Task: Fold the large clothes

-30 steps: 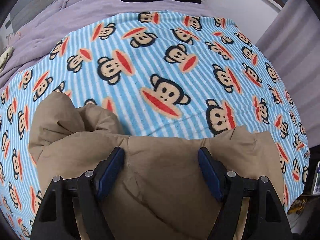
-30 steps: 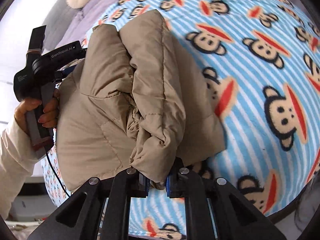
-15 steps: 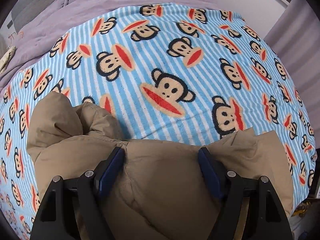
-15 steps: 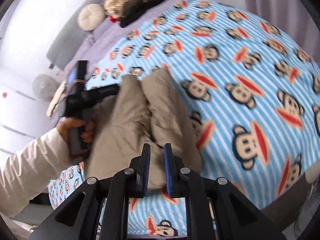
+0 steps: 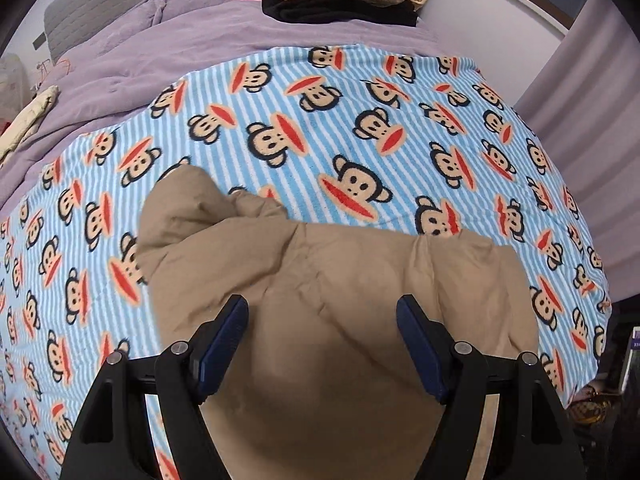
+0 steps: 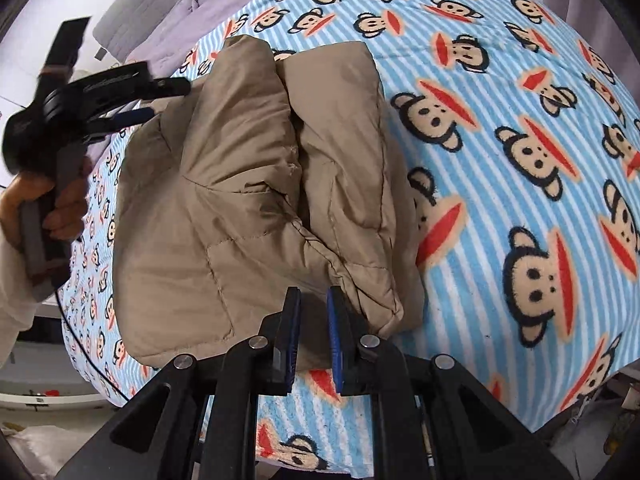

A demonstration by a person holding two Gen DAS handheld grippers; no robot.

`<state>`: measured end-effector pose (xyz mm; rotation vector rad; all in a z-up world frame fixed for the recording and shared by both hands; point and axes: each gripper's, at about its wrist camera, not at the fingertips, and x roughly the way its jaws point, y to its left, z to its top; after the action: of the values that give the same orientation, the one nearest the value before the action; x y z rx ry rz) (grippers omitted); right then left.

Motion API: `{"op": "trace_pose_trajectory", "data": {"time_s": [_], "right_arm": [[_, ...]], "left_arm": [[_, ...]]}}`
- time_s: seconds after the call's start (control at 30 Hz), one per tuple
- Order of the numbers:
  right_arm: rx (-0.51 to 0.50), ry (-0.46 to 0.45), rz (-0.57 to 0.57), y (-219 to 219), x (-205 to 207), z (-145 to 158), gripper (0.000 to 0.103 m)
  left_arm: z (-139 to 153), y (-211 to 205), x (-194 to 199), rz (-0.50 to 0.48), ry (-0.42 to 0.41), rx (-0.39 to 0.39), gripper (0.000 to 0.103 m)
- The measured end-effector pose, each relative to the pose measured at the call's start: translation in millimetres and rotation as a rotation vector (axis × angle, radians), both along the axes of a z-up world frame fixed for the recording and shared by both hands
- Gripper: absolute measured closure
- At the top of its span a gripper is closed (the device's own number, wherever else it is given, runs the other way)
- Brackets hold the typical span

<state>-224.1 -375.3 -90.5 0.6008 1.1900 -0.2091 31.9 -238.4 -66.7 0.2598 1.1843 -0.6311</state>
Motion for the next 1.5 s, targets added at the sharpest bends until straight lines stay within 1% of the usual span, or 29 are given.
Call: {"op": "trace_pose_trajectory", "data": {"time_s": [0.07,0.17,0.3,0.37,0.4,0.53,0.63,0.77,0.87,1.03,1.07,1.13,1.27,1.37,1.47,1.5], "right_arm": [[0.008,0.012,0.002,-1.1,1.4,-2.4,0.090],[0.020,0.039,0.017,-2.8,5.8,-13.7,0.090],[0.027,0.074,0.034,-1.8,9.9,-25.4,0.091],[0.020,0.088,0.045,-0.8,13.1,-27.8,0.091],[0.018,0.098,0.050,0.1,14.5,-29.2,0.091],[0.002,0.121,0.062,4.5,24.7,-40.4,0.091],[0.010,0.134,0.031,4.0,29.3,-45.6,0.091],[0.006,0.145,0.007,3.7,25.5,-47.0,0.091],[-0.023,0.160,0.011,9.3,29.4,-51.3,0.091],[-0.043,0.166,-0.046,22.2,32.4,-45.1,0.090],[-0.048,0.161,-0.057,24.1,31.7,-44.0,0.090],[-0.058,0.154,-0.079,28.4,29.0,-43.6,0.089],[-0.084,0.154,-0.113,36.8,27.2,-40.0,0.087],[-0.098,0.160,-0.115,46.0,27.7,-35.9,0.087],[-0.095,0.159,-0.113,54.2,26.2,-22.6,0.086],[-0.090,0.153,-0.109,53.5,24.4,-18.2,0.082]], "left_arm": [[6.2,25.4,-14.5,0.015,0.013,0.002,0.026],[1.3,59.7,-42.3,0.037,0.070,-0.008,0.026],[-27.4,82.4,-84.2,0.049,0.141,0.032,0.026],[-41.0,88.7,-95.0,0.062,0.165,0.023,0.020],[-46.3,90.2,-97.3,0.065,0.169,0.027,0.019],[-50.7,91.1,-96.2,0.054,0.182,0.009,0.019],[-52.7,92.3,-94.8,0.038,0.187,-0.008,0.019],[-52.9,97.9,-92.9,0.048,0.214,-0.036,0.019],[-49.3,101.1,-94.8,0.036,0.207,-0.034,0.019],[-41.1,110.3,-97.0,0.024,0.181,-0.035,0.019],[-39.6,112.9,-96.5,0.027,0.174,-0.040,0.016],[-37.9,119.1,-94.4,0.041,0.159,-0.037,0.000],[-34.1,130.1,-91.6,0.040,0.139,-0.037,0.000],[-33.1,135.4,-88.6,0.043,0.144,-0.032,0.000],[-34.7,136.5,-85.6,0.050,0.146,-0.018,0.000],[-35.5,136.0,-84.7,0.053,0.149,-0.012,0.000]]}}
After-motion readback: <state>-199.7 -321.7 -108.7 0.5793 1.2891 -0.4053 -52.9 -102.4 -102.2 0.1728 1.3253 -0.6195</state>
